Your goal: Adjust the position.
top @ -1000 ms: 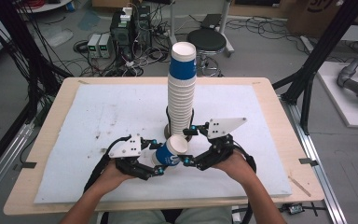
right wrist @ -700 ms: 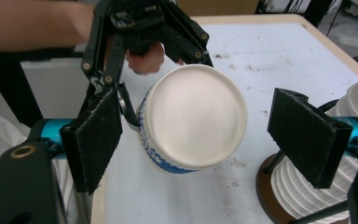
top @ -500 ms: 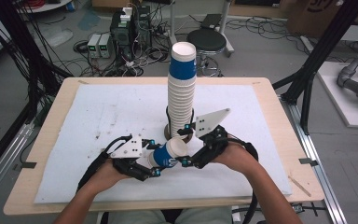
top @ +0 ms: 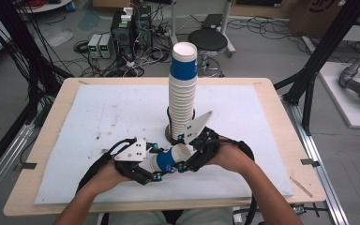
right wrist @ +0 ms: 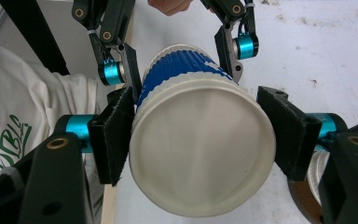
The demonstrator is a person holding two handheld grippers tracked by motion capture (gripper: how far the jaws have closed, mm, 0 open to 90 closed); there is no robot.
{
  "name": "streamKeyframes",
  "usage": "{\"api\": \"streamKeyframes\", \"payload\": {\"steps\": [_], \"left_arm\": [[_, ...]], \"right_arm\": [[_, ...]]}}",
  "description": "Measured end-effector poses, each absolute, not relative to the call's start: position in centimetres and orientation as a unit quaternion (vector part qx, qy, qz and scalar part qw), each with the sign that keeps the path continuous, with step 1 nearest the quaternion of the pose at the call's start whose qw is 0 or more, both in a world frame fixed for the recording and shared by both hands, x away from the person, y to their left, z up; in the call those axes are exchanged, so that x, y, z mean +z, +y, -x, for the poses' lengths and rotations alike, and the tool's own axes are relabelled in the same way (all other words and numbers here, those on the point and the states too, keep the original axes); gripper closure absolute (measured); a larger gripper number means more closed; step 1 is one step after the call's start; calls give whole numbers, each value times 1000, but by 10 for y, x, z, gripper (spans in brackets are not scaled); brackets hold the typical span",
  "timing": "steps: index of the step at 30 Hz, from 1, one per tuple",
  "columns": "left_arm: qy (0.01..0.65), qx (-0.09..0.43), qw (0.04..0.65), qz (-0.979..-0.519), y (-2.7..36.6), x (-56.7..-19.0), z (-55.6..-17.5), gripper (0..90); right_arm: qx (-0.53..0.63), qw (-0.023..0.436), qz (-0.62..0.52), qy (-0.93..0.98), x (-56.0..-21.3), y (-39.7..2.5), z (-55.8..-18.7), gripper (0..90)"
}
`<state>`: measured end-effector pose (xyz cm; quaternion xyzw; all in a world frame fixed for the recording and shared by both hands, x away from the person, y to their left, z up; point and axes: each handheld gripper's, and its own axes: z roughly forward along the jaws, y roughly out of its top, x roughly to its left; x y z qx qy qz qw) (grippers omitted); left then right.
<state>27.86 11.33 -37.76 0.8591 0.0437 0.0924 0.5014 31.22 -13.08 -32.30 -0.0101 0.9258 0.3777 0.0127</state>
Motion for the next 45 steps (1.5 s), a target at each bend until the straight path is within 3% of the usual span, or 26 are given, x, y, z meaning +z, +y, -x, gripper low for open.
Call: {"api": "streamKeyframes", "payload": {"steps": [5, 8, 24, 45], "left_arm": [[49, 80, 529, -843, 114, -381, -278, 247], [65, 74, 542, -835, 117, -385, -280, 169], [99, 69, 636, -762, 137, -393, -285, 169], [103, 43, 663, -740, 119, -406, -284, 161]], "right_arm": [[392, 10, 13, 920, -323, -136, -310, 311], [398, 10, 10, 917, -325, -141, -310, 311], [524, 4, -50, 850, -349, -188, -311, 309], [605, -29, -58, 793, -372, -186, -309, 309]]}}
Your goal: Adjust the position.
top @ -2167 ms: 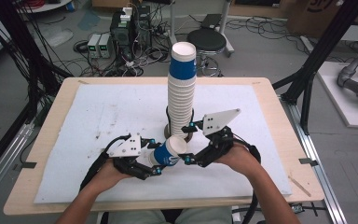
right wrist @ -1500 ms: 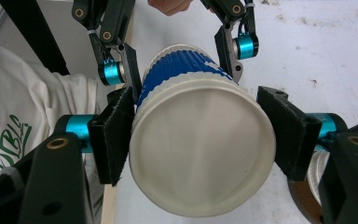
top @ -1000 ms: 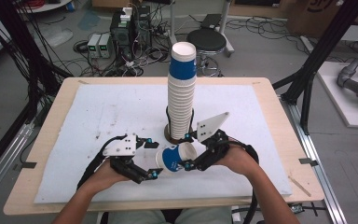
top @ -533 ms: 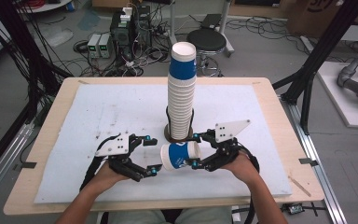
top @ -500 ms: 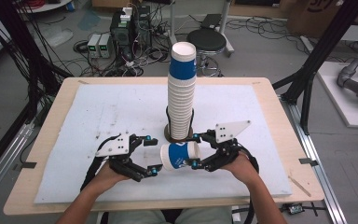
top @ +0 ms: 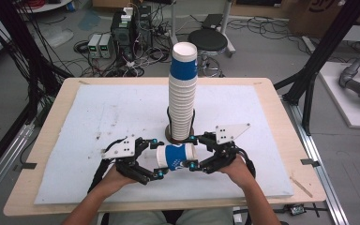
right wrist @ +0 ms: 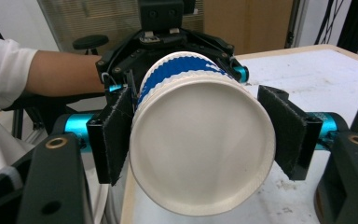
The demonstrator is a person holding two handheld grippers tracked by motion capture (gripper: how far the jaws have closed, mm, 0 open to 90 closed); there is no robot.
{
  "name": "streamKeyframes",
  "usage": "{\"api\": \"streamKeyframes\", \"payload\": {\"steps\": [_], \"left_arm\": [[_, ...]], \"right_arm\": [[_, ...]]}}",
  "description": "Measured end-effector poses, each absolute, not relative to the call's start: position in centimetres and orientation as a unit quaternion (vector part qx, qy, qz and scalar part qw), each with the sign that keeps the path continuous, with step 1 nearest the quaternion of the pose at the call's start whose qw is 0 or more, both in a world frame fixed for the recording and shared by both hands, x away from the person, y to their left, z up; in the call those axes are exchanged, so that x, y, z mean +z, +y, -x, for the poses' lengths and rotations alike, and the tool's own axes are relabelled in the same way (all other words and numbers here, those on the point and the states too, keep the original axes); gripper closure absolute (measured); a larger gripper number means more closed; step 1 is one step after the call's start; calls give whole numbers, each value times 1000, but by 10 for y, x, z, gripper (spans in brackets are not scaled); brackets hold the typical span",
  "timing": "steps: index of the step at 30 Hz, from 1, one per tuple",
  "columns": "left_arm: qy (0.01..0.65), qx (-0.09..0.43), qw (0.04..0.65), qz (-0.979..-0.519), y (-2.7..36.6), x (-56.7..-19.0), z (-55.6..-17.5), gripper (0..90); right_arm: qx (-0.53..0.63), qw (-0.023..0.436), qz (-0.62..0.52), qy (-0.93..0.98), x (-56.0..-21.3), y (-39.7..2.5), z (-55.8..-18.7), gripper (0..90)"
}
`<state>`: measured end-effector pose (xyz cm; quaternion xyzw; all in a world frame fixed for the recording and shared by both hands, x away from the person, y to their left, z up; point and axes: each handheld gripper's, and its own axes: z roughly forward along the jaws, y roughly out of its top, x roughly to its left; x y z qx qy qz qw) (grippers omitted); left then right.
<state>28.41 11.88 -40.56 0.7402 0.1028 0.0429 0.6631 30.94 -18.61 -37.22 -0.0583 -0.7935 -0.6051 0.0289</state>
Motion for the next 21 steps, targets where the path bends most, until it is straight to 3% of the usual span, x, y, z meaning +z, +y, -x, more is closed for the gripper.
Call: {"api": "streamKeyframes", "payload": {"steps": [18, 21], "left_arm": [[80, 41, 633, -769, 115, -398, -282, 275], [97, 34, 620, -778, 113, -398, -283, 280]], "right_arm": [[-580, 46, 71, -810, -372, -191, -307, 310], [-572, 47, 79, -815, -374, -190, -307, 262]]}}
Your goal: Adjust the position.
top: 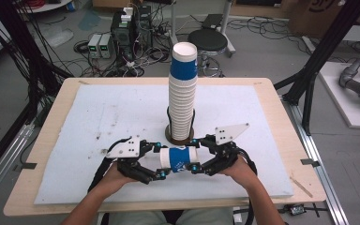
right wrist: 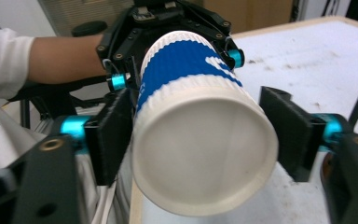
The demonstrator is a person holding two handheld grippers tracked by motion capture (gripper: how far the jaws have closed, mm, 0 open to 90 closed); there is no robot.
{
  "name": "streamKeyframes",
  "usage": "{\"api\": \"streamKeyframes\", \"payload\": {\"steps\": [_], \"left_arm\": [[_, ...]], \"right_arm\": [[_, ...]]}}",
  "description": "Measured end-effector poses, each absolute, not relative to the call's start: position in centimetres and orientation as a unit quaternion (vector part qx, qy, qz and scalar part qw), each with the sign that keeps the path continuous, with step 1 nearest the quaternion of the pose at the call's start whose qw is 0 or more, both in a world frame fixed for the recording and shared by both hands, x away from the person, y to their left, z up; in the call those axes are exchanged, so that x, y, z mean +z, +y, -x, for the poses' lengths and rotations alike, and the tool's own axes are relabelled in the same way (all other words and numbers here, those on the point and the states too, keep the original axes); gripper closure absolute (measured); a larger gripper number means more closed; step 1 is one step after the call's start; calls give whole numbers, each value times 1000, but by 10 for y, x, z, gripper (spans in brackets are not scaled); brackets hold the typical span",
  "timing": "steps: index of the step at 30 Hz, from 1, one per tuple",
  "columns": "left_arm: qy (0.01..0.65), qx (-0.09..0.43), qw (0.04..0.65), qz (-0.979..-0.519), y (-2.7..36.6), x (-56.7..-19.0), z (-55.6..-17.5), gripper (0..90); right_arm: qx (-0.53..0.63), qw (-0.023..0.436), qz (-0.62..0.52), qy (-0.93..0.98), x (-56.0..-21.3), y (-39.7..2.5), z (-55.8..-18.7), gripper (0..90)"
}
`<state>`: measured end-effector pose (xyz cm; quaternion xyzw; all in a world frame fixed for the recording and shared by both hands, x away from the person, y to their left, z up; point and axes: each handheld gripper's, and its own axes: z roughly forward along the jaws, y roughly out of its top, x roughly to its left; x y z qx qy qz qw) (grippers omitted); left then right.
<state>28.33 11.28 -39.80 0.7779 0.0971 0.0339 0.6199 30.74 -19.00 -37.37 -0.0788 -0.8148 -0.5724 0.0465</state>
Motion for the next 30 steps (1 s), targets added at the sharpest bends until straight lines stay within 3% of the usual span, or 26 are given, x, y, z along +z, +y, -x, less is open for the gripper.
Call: {"api": "streamKeyframes", "payload": {"steps": [2, 9, 14, 20, 30], "left_arm": [[102, 30, 613, -783, 112, -399, -284, 284], [107, 35, 593, -797, 115, -396, -287, 290], [107, 43, 581, -806, 114, -388, -289, 290], [97, 64, 522, -845, 109, -373, -292, 288], [88, 75, 456, -883, 100, -359, -297, 288]], "right_arm": [[-570, 45, 91, -815, -375, -189, -308, 208], [-565, 34, 96, -819, -372, -191, -307, 208], [-535, 3, 85, -841, -361, -189, -304, 208], [-461, -56, 40, -885, -343, -176, -300, 207], [-371, -99, -1, -923, -332, -152, -301, 208]]}}
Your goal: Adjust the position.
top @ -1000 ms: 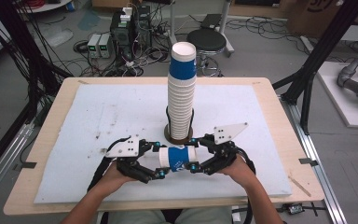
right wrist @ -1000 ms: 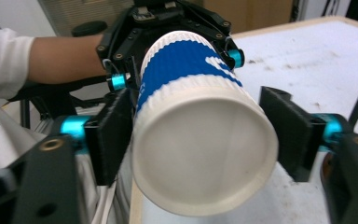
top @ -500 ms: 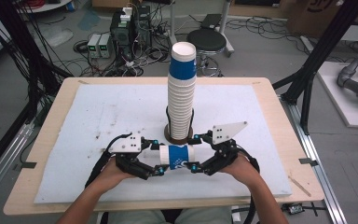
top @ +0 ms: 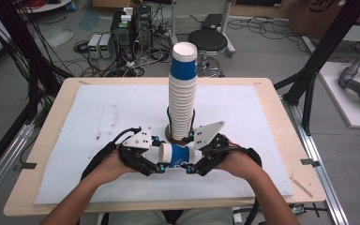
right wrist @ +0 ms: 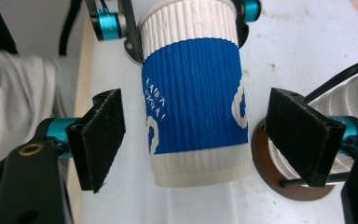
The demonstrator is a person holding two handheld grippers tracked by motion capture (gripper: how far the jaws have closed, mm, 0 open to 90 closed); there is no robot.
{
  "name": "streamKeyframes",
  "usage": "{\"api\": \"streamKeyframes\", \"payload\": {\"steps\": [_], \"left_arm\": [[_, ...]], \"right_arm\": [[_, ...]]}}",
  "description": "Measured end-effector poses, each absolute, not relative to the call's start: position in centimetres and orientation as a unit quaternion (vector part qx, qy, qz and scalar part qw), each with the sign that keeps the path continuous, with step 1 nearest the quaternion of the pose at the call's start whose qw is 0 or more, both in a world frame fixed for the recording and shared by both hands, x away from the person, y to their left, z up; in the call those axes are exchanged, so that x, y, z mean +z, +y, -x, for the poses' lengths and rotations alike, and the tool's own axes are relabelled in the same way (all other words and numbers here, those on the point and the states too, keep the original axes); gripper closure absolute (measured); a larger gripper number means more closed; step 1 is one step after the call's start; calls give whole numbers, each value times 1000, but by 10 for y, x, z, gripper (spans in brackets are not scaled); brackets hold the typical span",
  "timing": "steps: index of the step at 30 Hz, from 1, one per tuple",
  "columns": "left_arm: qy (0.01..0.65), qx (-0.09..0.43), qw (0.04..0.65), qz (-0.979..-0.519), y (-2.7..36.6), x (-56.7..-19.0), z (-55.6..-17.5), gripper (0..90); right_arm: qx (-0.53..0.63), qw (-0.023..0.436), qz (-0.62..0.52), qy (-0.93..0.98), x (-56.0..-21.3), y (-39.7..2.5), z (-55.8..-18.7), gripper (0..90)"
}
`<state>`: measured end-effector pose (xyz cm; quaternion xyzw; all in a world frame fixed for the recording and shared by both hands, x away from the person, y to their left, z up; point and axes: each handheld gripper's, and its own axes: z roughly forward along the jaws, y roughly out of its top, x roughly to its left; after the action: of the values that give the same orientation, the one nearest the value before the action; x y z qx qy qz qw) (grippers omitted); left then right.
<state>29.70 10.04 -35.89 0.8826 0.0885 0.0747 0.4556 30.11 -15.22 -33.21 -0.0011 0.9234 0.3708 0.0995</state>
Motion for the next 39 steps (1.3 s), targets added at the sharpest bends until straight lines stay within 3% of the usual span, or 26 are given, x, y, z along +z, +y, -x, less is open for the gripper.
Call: {"api": "streamKeyframes", "payload": {"steps": [14, 26, 34, 39], "left_arm": [[87, 74, 392, -913, 85, -352, -301, 285], [84, 79, 365, -924, 78, -354, -299, 286], [86, 85, 370, -921, 77, -356, -299, 267], [103, 74, 423, -897, 89, -355, -299, 215]], "right_arm": [[267, 124, 26, 955, -343, -119, -302, 216], [238, 116, 25, 964, -350, -110, -303, 318], [236, 129, 26, 963, -351, -112, -300, 338], [249, 132, 12, 959, -354, -119, -301, 334]]}}
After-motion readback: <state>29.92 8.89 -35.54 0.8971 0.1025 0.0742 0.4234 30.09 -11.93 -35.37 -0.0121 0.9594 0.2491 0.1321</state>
